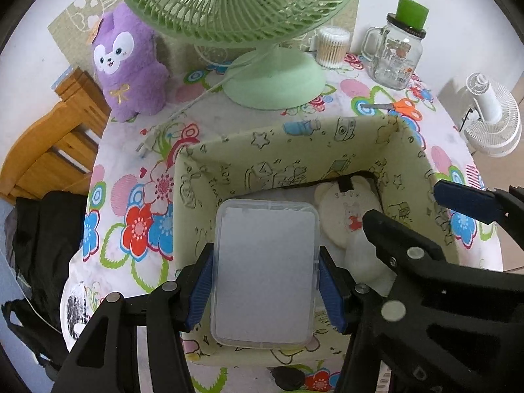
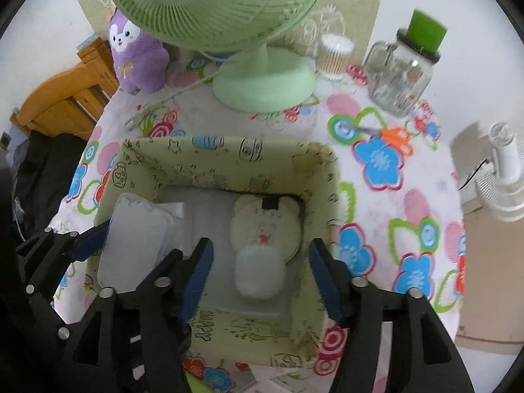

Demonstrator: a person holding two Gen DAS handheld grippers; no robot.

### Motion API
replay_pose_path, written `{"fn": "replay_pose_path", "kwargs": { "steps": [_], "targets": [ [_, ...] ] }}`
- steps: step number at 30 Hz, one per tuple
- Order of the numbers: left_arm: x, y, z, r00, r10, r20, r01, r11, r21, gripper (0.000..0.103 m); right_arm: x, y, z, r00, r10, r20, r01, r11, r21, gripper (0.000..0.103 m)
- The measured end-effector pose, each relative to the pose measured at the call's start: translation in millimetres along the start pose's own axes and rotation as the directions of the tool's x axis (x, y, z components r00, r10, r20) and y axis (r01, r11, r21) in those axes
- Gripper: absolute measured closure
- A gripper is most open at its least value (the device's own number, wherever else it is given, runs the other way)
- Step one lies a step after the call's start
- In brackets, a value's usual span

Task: Organize rigid objects
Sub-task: 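Release the clear case into the box while the right gripper drops the white ball inside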

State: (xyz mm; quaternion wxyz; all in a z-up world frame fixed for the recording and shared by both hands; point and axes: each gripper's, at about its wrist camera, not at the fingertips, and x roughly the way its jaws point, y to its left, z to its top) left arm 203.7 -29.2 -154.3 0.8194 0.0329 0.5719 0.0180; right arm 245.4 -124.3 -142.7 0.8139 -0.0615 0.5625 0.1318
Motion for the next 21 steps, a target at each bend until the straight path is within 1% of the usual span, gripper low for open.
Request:
{"fn": "replay_pose_path", "kwargs": {
  "steps": [7, 10, 12, 21],
  "targets": [
    [1, -10, 13, 1.000, -0.015, 0.021, 0.015, 0.999, 0.039, 0.043, -9, -15, 3, 0.999, -0.020, 0.025, 0.018, 0.998, 0.065, 0.033],
    [8, -14, 17, 1.000, 0.000, 0.027, -0.001, 0.999, 0.055, 0.043, -6, -22, 3, 0.999, -0.042, 0.018, 0.041, 0.995, 0.087, 0.026],
    [15, -15, 18, 1.000, -0.026, 0.008, 0.025, 0.999, 0.043, 0.043, -3, -26, 2, 0.999, -0.047, 0.013, 0.046, 0.995, 0.092, 0.025],
    [37, -23, 20, 0.998, -0.055, -0.039, 0.057, 0.997, 0.044, 0.042, 12, -37, -2, 0.998, -0.055, -0.020, 0.057, 0.991, 0.119, 0.025]
  ]
}}
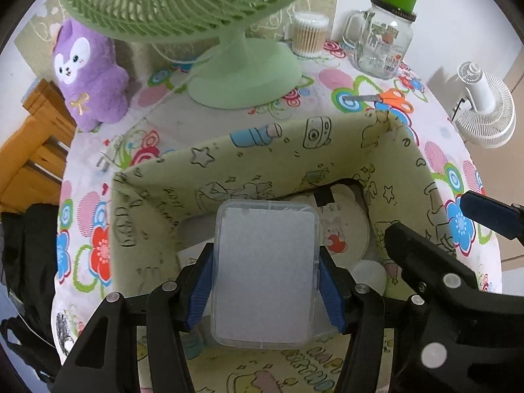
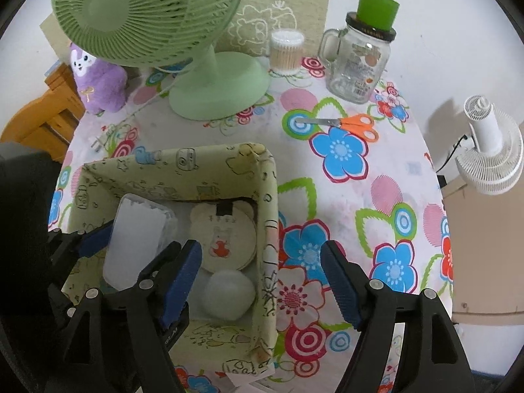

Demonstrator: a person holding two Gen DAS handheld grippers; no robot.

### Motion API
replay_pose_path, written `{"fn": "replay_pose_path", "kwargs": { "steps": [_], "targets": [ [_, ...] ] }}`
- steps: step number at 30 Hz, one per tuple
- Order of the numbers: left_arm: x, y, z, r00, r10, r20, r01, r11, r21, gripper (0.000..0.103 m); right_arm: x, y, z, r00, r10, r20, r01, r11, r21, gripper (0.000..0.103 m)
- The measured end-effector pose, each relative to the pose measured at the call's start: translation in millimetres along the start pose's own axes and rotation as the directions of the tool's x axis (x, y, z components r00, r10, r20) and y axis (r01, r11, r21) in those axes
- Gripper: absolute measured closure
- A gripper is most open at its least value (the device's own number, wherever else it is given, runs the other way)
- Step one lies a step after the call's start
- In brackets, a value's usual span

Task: Organize rigid objects
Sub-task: 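Release the clear case into the box while the right gripper drops the white ball inside, then withdraw both tools from the box toward the remaining items on the table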

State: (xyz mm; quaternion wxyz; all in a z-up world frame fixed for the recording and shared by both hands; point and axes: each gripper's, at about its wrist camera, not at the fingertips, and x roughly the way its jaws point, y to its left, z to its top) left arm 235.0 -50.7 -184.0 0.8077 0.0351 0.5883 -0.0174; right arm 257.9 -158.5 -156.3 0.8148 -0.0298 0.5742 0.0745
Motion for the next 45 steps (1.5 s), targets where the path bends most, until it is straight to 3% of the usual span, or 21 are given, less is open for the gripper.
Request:
{"fn": "replay_pose_path", "kwargs": {
  "steps": [6, 9, 19, 21, 35, 45],
  "targets": [
    [11, -4, -2, 1.000, -0.008, -0.025, 0.008, 1.000, 0.011, 0.041, 9, -4, -3, 1.000, -0.007, -0.024, 0.007, 1.000, 0.008, 0.025],
    [13, -5, -4, 1.000, -0.009, -0.024, 0.010, 1.000, 0.013, 0.028, 13, -6, -5, 0.999, -0.005, -0.036, 0.005, 1.000, 0.013, 0.025],
    [5, -6, -10, 0.998, -0.051, -0.036, 0.052, 0.998, 0.023, 0.013, 12, -2, -8, 0.999, -0.003, -0.042, 0.004, 1.000, 0.011, 0.025],
    [0, -6, -11, 0.999, -0.030, -0.030, 0.030, 0.999, 0.027, 0.006, 9, -1, -10, 0.999, -0.003, -0.037, 0.004, 1.000, 0.011, 0.025],
    [-32, 4, -23, 1.000, 0.016, 0.013, -0.016, 0.999, 0.036, 0.005, -19, 14, -19, 1.000, 0.019, 0.008, -0.019, 1.000, -0.001, 0.025],
    [-58, 7, -37, 0.999, 0.002, 0.040, -0.003, 1.000, 0.030, 0.005, -43, 23, -30, 0.999, 0.024, 0.044, -0.024, 1.000, -0.008, 0.025]
  ]
}}
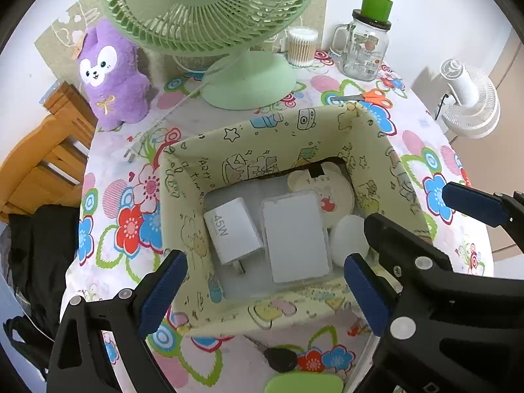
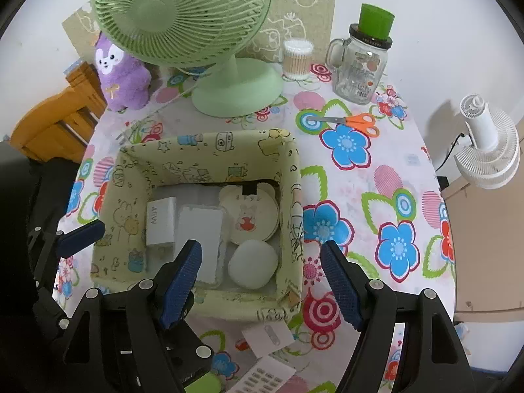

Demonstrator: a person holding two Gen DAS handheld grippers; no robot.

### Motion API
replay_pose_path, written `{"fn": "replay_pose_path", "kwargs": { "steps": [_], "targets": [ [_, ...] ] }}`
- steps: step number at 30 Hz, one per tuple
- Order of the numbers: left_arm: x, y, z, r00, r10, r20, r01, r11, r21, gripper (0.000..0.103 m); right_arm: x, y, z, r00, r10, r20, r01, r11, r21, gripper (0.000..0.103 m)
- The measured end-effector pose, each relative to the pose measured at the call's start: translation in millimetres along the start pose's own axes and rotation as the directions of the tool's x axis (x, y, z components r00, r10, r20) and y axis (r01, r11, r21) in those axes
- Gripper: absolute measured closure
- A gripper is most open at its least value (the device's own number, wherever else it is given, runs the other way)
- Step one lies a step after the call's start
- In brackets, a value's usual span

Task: Organize rigid objects
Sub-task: 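Withdraw both tools from the box toward the remaining items on the table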

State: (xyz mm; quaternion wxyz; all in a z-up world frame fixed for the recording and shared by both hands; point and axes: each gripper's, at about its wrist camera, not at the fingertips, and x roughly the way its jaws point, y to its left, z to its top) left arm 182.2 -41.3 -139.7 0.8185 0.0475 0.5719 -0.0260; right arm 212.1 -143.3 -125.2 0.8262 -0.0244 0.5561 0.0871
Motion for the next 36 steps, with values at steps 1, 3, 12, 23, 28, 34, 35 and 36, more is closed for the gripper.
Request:
{"fn": "replay_pose_path", "kwargs": {
  "steps": [1, 3, 12, 23, 28, 34, 35, 36],
  "targets": [
    [-3, 0, -1, 1.000, -0.002, 0.003, 0.002, 1.000, 0.001, 0.005, -2, 1, -2, 1.000, 0.000, 0.003, 0.000, 1.000, -0.001, 0.025],
    [-8, 0, -5, 1.000, -0.004, 0.008, 0.004, 1.000, 0.000, 0.005, -7, 2, -5, 1.000, 0.001, 0.009, -0.001, 1.000, 0.000, 0.025],
    [-26, 2, -20, 1.000, -0.013, 0.028, 0.013, 1.000, 0.001, 0.005, -26, 9, -20, 1.000, 0.000, 0.030, 0.000, 1.000, 0.000, 0.025],
    [-46, 4, -38, 0.999, -0.020, 0.047, 0.020, 1.000, -0.012, 0.005, -46, 15, -37, 0.999, -0.003, 0.052, 0.003, 1.000, -0.009, 0.022],
    [-54, 3, -47, 0.998, -0.019, 0.063, 0.019, 1.000, -0.008, 0.005, -54, 17, -45, 0.998, -0.004, 0.060, 0.004, 1.000, -0.011, 0.021],
    [-61, 3, -56, 0.997, -0.011, 0.074, 0.011, 1.000, 0.004, 0.005, -62, 18, -54, 0.998, -0.002, 0.065, 0.002, 1.000, -0.008, 0.021],
    [-62, 3, -57, 0.997, -0.013, 0.076, 0.013, 1.000, 0.006, 0.005, -63, 18, -56, 0.998, 0.000, 0.065, 0.000, 1.000, -0.007, 0.021],
    [-63, 3, -59, 0.997, -0.017, 0.081, 0.016, 1.000, 0.008, 0.005, -64, 18, -58, 0.998, 0.002, 0.066, -0.002, 1.000, -0.007, 0.020]
  ]
}}
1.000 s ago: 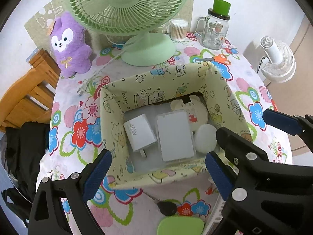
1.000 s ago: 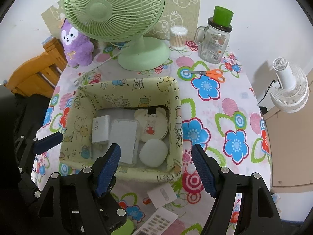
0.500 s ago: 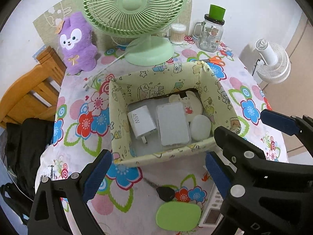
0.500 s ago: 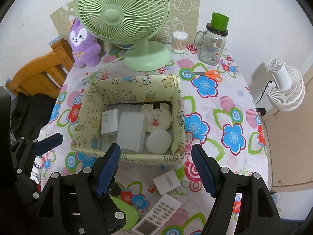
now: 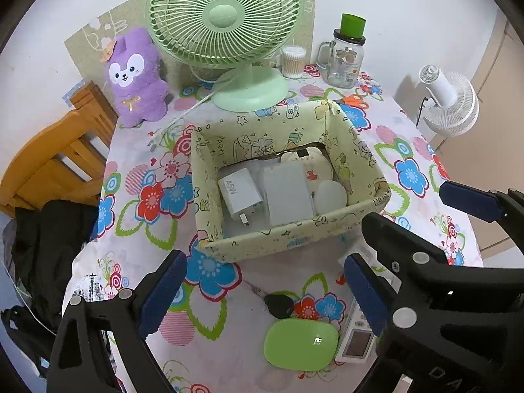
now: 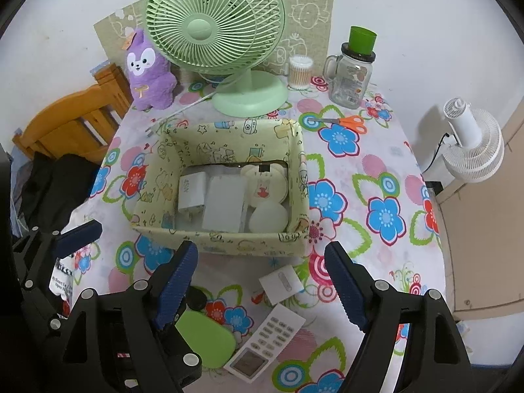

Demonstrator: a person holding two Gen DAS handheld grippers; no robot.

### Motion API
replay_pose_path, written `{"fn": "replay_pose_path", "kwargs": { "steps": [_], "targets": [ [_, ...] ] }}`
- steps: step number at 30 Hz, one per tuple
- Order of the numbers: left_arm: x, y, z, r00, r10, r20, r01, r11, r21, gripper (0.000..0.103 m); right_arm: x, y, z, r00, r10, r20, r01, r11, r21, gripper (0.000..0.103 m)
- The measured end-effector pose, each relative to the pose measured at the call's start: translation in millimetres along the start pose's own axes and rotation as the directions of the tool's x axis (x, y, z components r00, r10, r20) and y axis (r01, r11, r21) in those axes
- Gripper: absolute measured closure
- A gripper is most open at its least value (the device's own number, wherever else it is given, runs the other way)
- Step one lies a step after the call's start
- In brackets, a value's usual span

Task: Organize rigid objects
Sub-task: 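Withdraw both tools from the box toward the remaining items on the table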

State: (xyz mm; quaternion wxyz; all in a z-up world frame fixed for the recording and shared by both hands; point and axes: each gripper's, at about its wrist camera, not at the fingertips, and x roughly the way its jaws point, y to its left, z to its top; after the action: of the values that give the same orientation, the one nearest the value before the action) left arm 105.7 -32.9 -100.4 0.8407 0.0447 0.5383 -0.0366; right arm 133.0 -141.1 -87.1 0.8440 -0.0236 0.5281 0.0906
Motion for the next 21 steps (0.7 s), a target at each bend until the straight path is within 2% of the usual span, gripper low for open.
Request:
{"fn": "replay_pose_path", "kwargs": {
  "steps": [6, 13, 21],
  "targets": [
    [-2, 2, -11, 0.999, -0.031, 0.009, 0.031, 0.999, 0.006, 0.005, -5, 0, -11, 1.000, 0.020, 0.012, -0.020, 1.000, -0.016, 0.020],
    [9, 11, -22, 0.996, -0.084, -0.022, 0.083, 0.996, -0.045, 0.005, -2, -3, -24, 0.999, 0.045, 0.016, -0.045, 0.999, -0.019, 0.020],
    [20, 14, -34, 0.997, -0.077, -0.031, 0.075, 0.996, -0.043, 0.005, 8, -2, -36, 0.998, 0.060, 0.022, -0.060, 0.998, -0.035, 0.020]
  ]
}}
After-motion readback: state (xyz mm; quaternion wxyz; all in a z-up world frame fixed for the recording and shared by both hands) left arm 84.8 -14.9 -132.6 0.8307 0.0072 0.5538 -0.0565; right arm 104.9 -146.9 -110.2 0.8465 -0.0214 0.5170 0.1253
